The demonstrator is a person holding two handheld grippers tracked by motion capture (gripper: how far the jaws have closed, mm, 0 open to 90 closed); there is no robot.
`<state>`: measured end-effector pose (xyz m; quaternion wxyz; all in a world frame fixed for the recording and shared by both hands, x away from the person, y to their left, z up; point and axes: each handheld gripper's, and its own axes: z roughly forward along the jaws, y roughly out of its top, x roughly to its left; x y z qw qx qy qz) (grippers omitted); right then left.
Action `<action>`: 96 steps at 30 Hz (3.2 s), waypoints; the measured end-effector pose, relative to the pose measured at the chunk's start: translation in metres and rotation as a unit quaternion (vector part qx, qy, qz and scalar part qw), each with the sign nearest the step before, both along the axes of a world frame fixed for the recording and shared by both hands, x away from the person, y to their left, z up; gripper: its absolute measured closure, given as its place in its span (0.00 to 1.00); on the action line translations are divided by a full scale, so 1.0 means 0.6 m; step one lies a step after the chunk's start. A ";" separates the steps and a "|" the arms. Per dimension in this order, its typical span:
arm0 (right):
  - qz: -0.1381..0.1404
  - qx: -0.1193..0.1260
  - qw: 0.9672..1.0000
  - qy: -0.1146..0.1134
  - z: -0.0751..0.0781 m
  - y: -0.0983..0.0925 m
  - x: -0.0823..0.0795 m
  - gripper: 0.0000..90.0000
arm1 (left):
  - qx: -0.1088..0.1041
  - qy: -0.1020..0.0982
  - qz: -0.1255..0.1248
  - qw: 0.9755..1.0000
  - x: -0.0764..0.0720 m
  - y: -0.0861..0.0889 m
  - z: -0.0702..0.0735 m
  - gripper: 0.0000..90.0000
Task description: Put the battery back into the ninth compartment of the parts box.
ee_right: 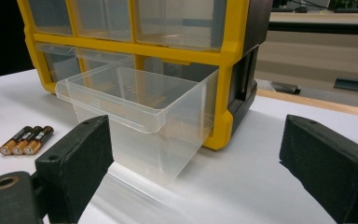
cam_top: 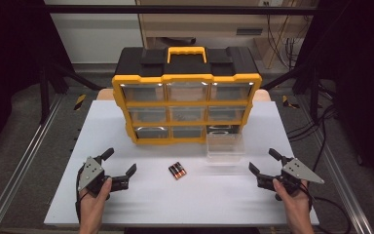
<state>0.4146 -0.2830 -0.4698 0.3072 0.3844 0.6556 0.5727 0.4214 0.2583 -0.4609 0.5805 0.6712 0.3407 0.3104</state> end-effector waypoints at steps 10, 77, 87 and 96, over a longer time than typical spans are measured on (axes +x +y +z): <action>0.003 0.003 0.999 0.035 0.006 0.007 -0.010 0.03 | -0.014 -0.012 -0.001 1.000 -0.003 0.002 0.003 0.01; 0.129 -0.166 0.958 0.193 0.054 0.354 0.060 0.56 | -0.010 -0.005 0.002 1.000 -0.002 -0.003 0.001 0.01; 0.124 -0.164 0.958 0.198 0.047 0.363 0.066 0.64 | -0.013 -0.004 -0.004 1.000 -0.002 -0.004 0.001 0.01; 0.128 -0.163 0.955 0.212 0.043 0.366 0.067 0.69 | -0.013 -0.006 -0.004 1.000 -0.002 -0.004 0.001 0.01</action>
